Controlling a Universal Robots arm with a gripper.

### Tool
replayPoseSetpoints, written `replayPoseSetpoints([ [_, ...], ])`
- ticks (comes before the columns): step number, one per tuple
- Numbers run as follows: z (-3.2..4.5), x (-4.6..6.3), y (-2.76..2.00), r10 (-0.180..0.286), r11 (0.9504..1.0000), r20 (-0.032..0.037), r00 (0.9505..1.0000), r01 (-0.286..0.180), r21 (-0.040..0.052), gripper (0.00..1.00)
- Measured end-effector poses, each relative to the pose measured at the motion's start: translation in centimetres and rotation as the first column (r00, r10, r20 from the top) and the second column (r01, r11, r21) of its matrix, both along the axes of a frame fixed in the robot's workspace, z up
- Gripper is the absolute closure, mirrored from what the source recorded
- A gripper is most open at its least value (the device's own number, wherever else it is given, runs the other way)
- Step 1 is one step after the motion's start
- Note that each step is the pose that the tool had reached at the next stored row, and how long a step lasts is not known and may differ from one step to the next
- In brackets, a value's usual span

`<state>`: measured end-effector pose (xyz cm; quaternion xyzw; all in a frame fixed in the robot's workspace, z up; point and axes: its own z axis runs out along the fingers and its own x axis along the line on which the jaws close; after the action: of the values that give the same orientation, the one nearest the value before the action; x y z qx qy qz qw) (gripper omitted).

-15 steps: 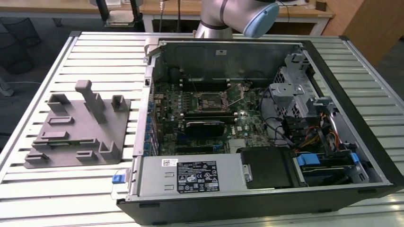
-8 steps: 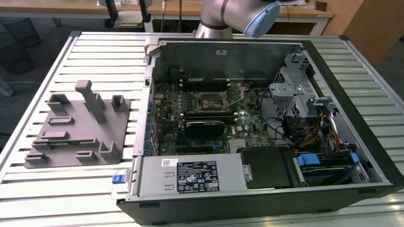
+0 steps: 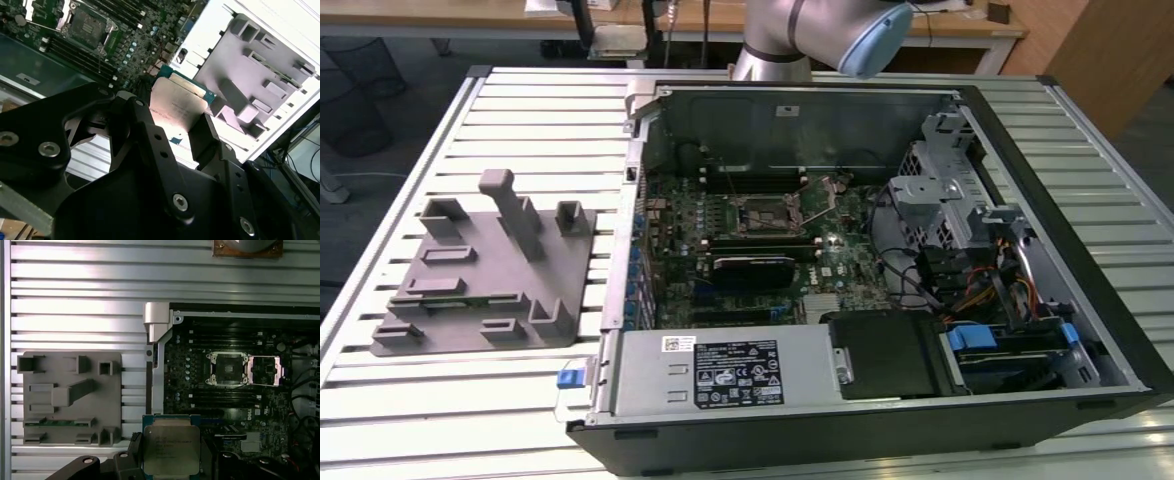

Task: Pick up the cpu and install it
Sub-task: 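Pick up the cpu and move it towards the insertion slot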

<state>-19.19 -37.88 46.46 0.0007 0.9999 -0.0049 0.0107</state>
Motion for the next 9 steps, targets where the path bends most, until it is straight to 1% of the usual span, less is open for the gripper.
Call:
replayPoseSetpoints([
  [5,-0.15,1.5,0.53,0.000,1.0000,0.0001,1.0000,0.000,0.0001,0.46],
  [9,-0.29,2.8,1.19,0.000,1.0000,0.0000,1.0000,0.000,0.0000,0.46],
])
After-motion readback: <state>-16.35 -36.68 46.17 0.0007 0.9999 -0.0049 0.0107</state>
